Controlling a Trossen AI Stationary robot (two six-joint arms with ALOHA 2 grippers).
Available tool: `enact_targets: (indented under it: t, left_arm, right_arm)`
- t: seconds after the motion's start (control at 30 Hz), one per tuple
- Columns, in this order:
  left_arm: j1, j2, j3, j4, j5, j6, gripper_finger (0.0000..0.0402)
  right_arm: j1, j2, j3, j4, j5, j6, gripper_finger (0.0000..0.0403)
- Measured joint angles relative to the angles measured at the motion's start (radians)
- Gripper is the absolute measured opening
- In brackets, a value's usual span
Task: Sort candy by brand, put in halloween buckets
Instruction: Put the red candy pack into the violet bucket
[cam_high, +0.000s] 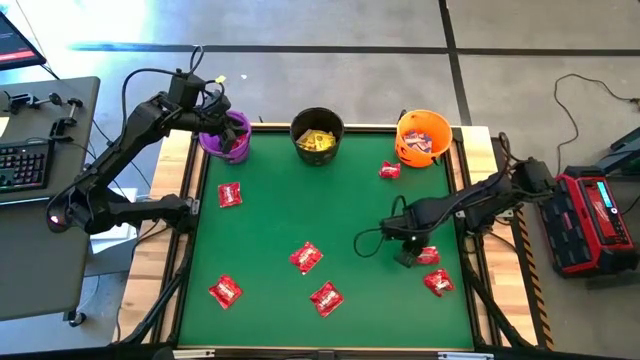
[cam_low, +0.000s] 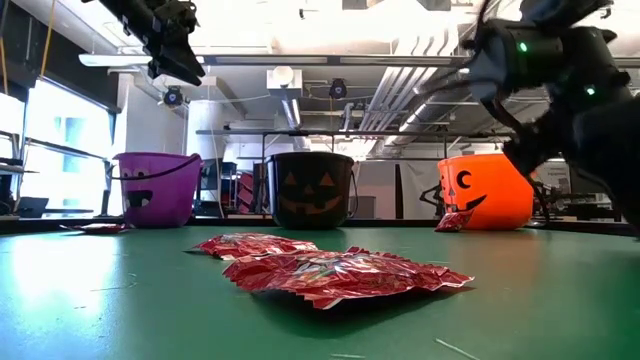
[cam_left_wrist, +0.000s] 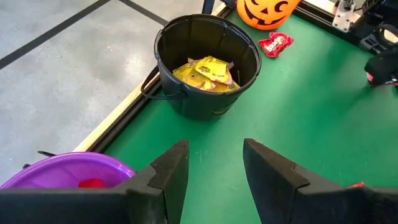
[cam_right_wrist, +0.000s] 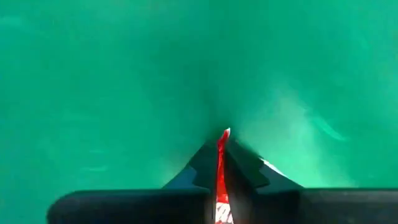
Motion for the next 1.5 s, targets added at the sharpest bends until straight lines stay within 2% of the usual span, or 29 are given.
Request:
enact_targets:
  t: [0.23, 0.43, 0.6, 0.7, 0.87, 1.07, 1.23, 1.5]
  left_arm:
    - [-0.002, 0.0, 0.0, -0.001, 0.009, 0.0, 0.0145]
    - [-0.022, 0.0, 0.0, 0.011, 0.081, 0.01, 0.0145]
    - [-0.052, 0.002, 0.0, 0.017, 0.212, 0.061, 0.0145]
    - [-0.082, 0.011, 0.0, 0.02, 0.303, 0.087, 0.0145]
    - [-0.166, 0.044, 0.0, 0.058, 0.342, 0.082, 0.0145]
    - [-0.287, 0.097, 0.0, 0.259, 0.344, 0.002, 0.015]
    - [-0.353, 0.146, 0.001, 0.405, 0.348, -0.042, 0.0169]
    - [-0.381, 0.185, 0.0, 0.308, 0.348, 0.038, 0.0193]
  right_arm:
    - [-0.022, 0.0, 0.156, -0.005, 0.01, -0.036, 0.0003]
    - [-0.059, 0.0, 0.334, 0.032, 0.147, -0.028, 0.0]
    - [-0.117, 0.0, 0.468, 0.147, 0.276, -0.059, 0.0]
    - [-0.165, 0.0, 0.531, 0.223, 0.311, -0.109, 0.0]
    - [-0.245, 0.0, 0.62, 0.32, 0.318, -0.204, 0.0]
    - [-0.319, 0.0, 0.702, 0.373, 0.289, -0.272, 0.0]
    - [-0.343, 0.0, 0.734, 0.378, 0.279, -0.279, 0.0]
    - [-0.313, 0.0, 0.704, 0.316, 0.264, -0.281, 0.0005]
